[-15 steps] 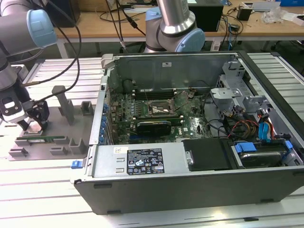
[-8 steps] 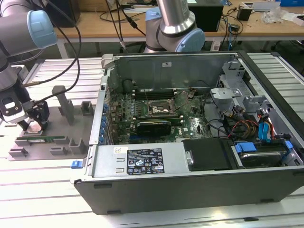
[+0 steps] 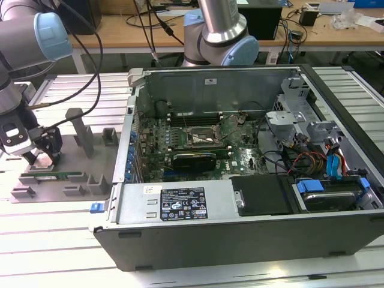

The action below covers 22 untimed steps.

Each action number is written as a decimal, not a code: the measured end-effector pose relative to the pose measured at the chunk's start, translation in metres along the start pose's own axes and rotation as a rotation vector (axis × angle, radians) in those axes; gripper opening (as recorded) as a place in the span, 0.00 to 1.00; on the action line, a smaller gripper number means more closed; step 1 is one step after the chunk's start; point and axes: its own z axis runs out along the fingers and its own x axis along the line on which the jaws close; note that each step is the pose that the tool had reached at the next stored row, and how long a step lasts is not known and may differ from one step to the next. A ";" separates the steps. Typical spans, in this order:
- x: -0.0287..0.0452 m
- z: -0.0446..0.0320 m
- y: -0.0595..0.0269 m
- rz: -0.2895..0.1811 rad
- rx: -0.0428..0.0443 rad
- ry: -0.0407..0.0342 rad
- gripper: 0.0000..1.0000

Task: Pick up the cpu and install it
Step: 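Pick up the cpu and move it towards the insertion slot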

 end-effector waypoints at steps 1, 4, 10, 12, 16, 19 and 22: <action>0.0000 0.0000 0.0002 0.000 0.0000 0.0000 0.62; -0.0001 0.0000 0.0006 0.000 -0.0025 -0.0001 0.62; -0.0001 -0.0002 0.0007 0.000 -0.0027 -0.0001 0.62; -0.0001 -0.0005 0.0007 0.000 -0.0027 -0.0001 0.62; -0.0001 -0.0005 0.0007 0.000 -0.0027 -0.0001 0.62; -0.0001 -0.0006 0.0007 0.000 -0.0027 0.0000 0.61; -0.0001 -0.0006 0.0007 0.000 -0.0027 -0.0001 0.55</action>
